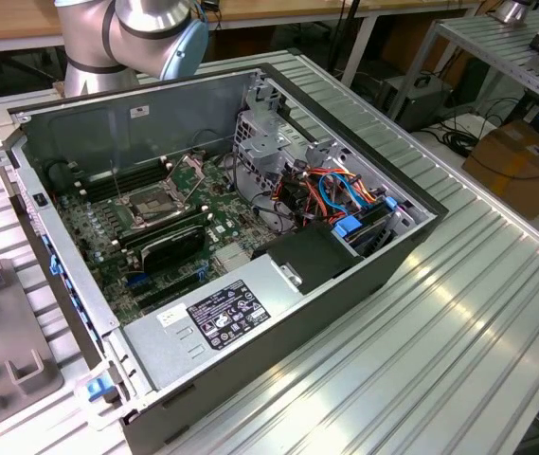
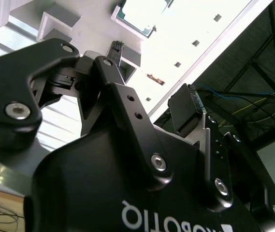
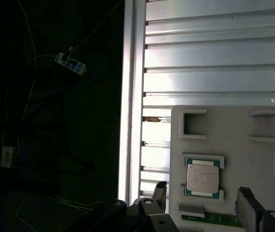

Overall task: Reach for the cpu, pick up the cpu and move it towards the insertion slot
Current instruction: 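Pick up the cpu and move it towards the insertion slot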

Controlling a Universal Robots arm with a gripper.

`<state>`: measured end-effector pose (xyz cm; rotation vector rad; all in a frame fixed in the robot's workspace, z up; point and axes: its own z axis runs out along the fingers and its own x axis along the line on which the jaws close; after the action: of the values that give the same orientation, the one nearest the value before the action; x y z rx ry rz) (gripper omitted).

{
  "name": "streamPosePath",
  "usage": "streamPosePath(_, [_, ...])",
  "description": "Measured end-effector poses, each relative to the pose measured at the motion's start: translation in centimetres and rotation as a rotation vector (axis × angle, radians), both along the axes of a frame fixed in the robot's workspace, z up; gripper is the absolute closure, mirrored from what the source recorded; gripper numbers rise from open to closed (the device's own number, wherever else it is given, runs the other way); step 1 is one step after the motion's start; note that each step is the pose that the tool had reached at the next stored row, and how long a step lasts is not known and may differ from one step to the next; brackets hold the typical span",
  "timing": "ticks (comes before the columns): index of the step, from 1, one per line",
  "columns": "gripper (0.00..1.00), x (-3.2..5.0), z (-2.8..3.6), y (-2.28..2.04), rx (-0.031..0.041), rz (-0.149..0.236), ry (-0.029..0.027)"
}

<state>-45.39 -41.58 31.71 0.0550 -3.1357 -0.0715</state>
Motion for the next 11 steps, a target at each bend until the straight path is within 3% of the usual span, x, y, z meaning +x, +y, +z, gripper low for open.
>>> streamPosePath(11, [0.34, 0.00, 0.00, -0.09, -0.0007, 0.000, 0.0000])
